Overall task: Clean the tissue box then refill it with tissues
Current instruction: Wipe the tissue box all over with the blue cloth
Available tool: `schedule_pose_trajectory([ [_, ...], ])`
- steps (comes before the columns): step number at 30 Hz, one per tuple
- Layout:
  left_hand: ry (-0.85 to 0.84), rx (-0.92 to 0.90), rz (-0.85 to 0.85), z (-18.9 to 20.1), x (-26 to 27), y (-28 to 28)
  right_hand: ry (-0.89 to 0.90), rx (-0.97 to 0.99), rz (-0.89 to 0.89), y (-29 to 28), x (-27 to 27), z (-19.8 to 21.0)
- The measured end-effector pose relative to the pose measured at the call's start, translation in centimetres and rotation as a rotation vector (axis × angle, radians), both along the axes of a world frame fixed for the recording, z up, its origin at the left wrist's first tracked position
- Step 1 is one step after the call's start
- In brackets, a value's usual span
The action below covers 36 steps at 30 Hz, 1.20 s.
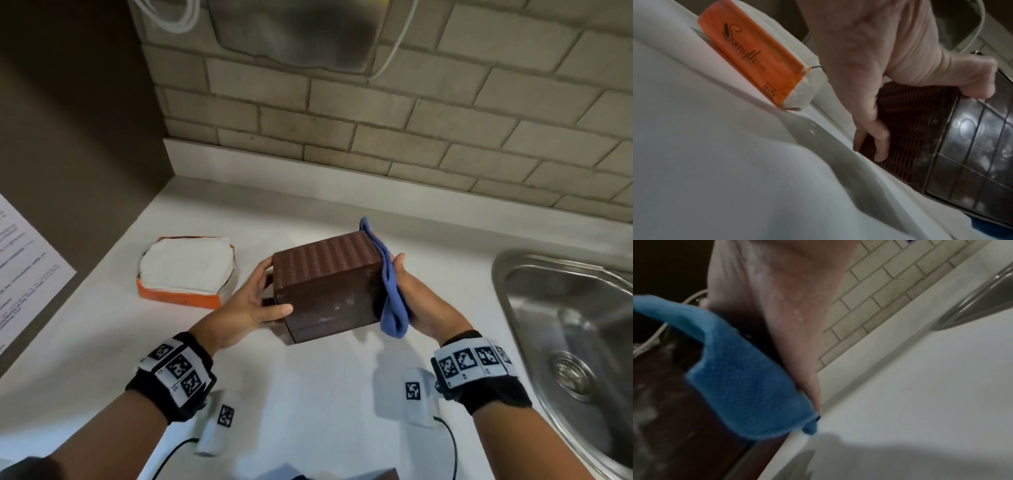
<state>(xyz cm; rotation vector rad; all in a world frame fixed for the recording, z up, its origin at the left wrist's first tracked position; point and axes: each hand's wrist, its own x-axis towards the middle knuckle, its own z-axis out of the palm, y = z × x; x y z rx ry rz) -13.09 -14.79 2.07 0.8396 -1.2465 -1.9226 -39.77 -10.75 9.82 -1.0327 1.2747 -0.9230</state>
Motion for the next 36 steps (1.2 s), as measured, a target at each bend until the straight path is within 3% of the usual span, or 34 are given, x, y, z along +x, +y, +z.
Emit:
schedule_pose_trajectory([
  [3, 0.039, 0.024, -0.014, 0.5, 0.0, 0.0, 0.116, -0.125, 0.228, 0.0, -1.9, 0.8],
  [7, 0.017, 0.037, -0.093, 0.9, -0.4, 0.3, 0.09, -0.181, 0.255, -1.1, -2.7, 2.4],
  [9, -0.03, -0.027, -0.158, 1.2, -0.2, 0.0, 0.167, -0.209, 0.273, -1.2, -2.8, 3.2],
  [14, -0.473, -0.328, -0.201, 4.1, -1.7, -1.1, 0.687, -0.324, 0.446, -1.5, -1.5, 4.4],
  [18, -0.379, -0.355, -0.121, 5.2, -4.6, -0.9, 0.827, -0.41, 0.46, -2.2, -0.1, 3.3],
  [23, -0.251, -0.25, -0.067, 3.8, -4.0, -0.6, 0.707, -0.505, 0.549, -2.5, -0.4, 2.3],
  [25, -0.193, -0.205, -0.052, 3.1, -3.6, -0.4, 0.636, -0.459, 0.508, -2.1, -0.5, 1.9],
  [27, -0.179, -0.194, -0.021, 2.6, -3.3, -0.2, 0.638, -0.438, 0.333, -1.6, 0.0, 1.3],
  [29, -0.18, -0.192, -0.009, 2.2, -3.3, -0.1, 0.904, -0.549, 0.185, -1.0, 2.0, 1.1],
  [31, -0.193, -0.183, 0.005, 1.7, -3.4, 0.1, 1.235, -0.619, 0.191, -0.3, 5.2, 0.7],
  [32, -0.214, -0.188, 0.008, 1.6, -3.3, 0.1, 1.309, -0.616, 0.203, 0.0, 6.8, 0.6],
  [36, -0.213, -0.22, -0.007, 1.4, -3.2, 0.3, 1.301, -0.689, 0.142, 0.4, 8.4, 0.1],
])
